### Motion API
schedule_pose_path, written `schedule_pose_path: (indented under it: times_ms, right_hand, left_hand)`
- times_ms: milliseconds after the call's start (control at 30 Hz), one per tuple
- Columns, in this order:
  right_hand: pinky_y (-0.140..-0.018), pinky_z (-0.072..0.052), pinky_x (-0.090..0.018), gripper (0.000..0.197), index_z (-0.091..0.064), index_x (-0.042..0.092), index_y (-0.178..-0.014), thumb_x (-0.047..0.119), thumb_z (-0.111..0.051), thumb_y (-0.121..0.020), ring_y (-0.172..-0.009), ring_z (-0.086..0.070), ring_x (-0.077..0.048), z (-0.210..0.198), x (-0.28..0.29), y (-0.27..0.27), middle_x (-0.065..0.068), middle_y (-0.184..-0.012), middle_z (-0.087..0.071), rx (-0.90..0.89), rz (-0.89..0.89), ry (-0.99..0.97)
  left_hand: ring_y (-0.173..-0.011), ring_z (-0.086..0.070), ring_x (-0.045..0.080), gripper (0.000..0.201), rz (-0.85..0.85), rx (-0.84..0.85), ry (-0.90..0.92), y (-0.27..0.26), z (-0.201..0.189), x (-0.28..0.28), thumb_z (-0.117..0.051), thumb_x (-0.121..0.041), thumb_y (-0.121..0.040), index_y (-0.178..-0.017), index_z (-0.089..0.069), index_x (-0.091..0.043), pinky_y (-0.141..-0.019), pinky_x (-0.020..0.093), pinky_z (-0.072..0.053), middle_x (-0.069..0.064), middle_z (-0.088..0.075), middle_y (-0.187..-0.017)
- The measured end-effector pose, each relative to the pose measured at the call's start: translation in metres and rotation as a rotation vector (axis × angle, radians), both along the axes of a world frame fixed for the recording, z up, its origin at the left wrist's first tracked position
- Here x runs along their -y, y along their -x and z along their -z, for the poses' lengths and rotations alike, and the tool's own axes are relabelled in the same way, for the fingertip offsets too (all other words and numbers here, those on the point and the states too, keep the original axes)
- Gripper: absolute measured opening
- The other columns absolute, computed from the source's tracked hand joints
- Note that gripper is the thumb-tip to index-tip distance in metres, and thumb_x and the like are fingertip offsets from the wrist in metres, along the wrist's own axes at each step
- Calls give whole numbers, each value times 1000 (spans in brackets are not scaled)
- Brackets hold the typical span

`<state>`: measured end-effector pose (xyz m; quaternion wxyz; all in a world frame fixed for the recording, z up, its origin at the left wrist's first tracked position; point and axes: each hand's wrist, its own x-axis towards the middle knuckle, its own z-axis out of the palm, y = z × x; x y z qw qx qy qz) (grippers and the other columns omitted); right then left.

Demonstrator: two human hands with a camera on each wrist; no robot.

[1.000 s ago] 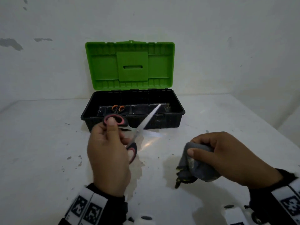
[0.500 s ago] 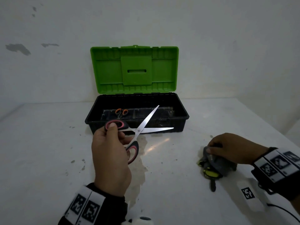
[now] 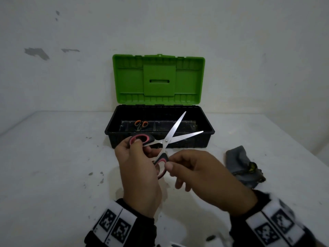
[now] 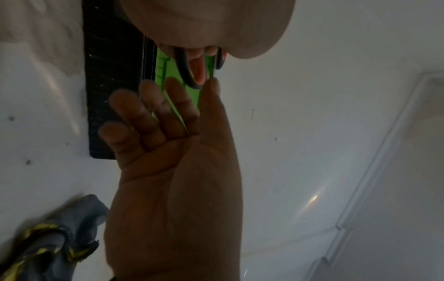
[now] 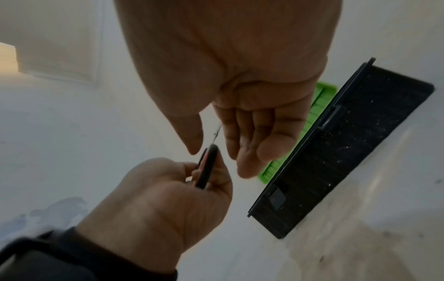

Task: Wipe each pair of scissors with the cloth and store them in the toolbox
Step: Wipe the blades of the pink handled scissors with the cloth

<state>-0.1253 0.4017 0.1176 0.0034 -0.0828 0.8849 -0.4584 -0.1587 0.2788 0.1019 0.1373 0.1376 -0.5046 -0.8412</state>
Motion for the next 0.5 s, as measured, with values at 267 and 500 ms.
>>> schedule_pose_path:
  times_ms: [267,500]
  right_hand:
    - [-54,-55,-30,9,-70,12,-90,17,-62,-93,-59,-67,-18,11,35,3,-5,-74,-73,84,89,386]
    - [-46,-49,-26,13,-69,5,-94,8,-56,-96,-52,-59,-20,15,41,8,-11,-75,-70,110,168,587]
  left_hand:
    - [-62,-60,9,19,56,-54,238,-1,13,35,-46,-16,-97,-100,-62,-27,-51,29,-46,-7,-64,-67]
    - [-66,-64,15,18,301,-153,608,-5,23,70,-51,-28,-99,-94,-68,-33,-54,29,-49,0,-66,-74]
